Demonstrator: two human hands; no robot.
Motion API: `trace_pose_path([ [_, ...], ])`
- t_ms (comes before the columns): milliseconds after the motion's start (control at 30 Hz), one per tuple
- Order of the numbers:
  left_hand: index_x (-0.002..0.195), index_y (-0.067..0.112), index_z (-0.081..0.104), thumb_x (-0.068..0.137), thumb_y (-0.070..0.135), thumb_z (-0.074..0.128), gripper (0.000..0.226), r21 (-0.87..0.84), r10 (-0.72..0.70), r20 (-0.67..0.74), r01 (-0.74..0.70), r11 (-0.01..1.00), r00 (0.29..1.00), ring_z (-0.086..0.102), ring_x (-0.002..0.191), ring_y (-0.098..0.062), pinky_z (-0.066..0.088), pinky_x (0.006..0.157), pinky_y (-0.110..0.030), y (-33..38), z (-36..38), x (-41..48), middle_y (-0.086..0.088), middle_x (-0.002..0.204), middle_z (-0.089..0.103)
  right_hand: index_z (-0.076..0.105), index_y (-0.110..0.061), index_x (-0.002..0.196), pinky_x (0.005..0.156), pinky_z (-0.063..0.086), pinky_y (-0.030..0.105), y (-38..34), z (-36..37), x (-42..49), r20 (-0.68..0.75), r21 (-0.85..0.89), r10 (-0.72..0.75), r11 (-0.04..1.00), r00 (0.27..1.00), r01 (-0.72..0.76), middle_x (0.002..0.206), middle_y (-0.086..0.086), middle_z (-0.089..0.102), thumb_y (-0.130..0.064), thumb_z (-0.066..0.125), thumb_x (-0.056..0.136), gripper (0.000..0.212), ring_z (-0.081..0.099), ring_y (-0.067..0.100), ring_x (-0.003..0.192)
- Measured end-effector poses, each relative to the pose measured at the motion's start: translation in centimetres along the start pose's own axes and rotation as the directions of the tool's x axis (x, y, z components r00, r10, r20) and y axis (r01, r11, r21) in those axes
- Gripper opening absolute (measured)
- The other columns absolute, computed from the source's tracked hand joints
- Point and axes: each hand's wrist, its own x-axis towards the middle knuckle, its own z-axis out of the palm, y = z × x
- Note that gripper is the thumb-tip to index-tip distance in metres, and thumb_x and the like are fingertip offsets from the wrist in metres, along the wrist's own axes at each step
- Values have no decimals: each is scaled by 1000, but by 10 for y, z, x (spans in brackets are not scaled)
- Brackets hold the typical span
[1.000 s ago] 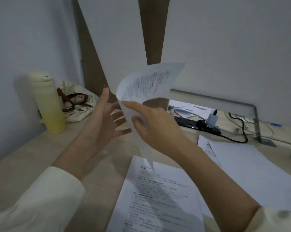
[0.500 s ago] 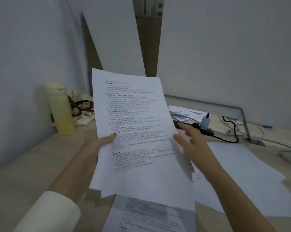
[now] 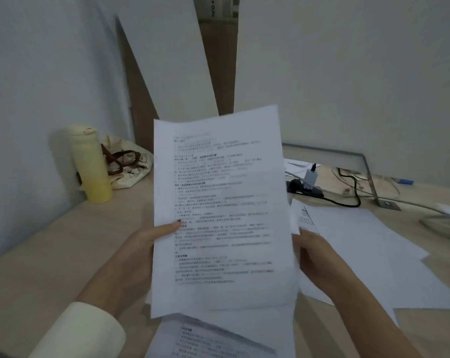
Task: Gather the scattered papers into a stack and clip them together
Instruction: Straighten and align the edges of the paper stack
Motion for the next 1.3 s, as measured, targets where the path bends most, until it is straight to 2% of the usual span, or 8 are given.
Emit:
trace_pose_path([
  [100,110,-1,62,89,7,50,25,113,-97,-155,115,987,983,73,69,-28,60,60,-35,-11,-12,3,-16,86,75,62,0,111,70,52,35,13,-17,-3,-158,-285,13,957,987,-58,97,16,70,-6,63,79,33,66,30,82],
  [267,130,-4,46,92,-6,38,39,204,-149,-214,193,960,966,54,109,-48,40,97,-55,-20,-26,9,-31,124,56,65,-20,87,84,52,44,23,-28,-20,-247,-357,-137,933,959,41,96,9,71,-4,45,90,26,67,26,86],
  [400,113,0,56,91,-5,39,28,251,-122,-242,184,950,963,70,71,-35,57,65,-42,-25,-32,14,-17,82,75,64,-26,93,79,55,41,12,-42,-28,-292,-308,-252,938,923,159,98,3,72,-16,48,92,19,68,22,89],
  [600,123,-2,52,91,-4,42,33,200,-122,-228,169,965,966,58,95,-43,45,87,-49,-19,-36,21,-23,98,68,62,-29,110,74,56,38,0,-60,-30,-302,-104,-273,962,914,253,103,0,72,-22,52,92,21,70,24,89],
  [833,116,-4,57,81,-4,61,35,151,-149,-152,172,973,977,73,63,-28,57,46,-31,-26,-39,12,-16,75,75,56,-24,126,73,59,45,-7,-91,-23,-233,388,-98,903,968,185,118,7,68,-20,51,92,35,69,30,97],
  [1033,114,3,65,62,13,73,53,158,-198,24,192,969,980,66,100,-42,57,79,-46,-44,-36,-1,-24,115,67,62,-20,113,60,60,33,-11,-73,-22,-171,182,-63,979,983,94,103,5,74,-18,51,92,24,73,23,80],
  [1167,117,2,64,64,16,73,55,166,-248,83,232,959,965,60,107,-47,51,89,-52,-54,-23,-2,-26,118,64,65,-12,102,82,50,33,6,-39,-21,-200,-94,-47,995,979,29,103,11,70,-10,52,91,17,65,22,78],
  [1300,100,2,71,81,8,62,22,245,-242,61,220,944,968,72,80,-28,56,59,-30,-67,-8,-7,-15,93,75,63,-20,91,81,48,30,47,-5,-22,-159,-271,-25,962,987,-19,104,5,68,-9,48,93,19,62,16,85],
])
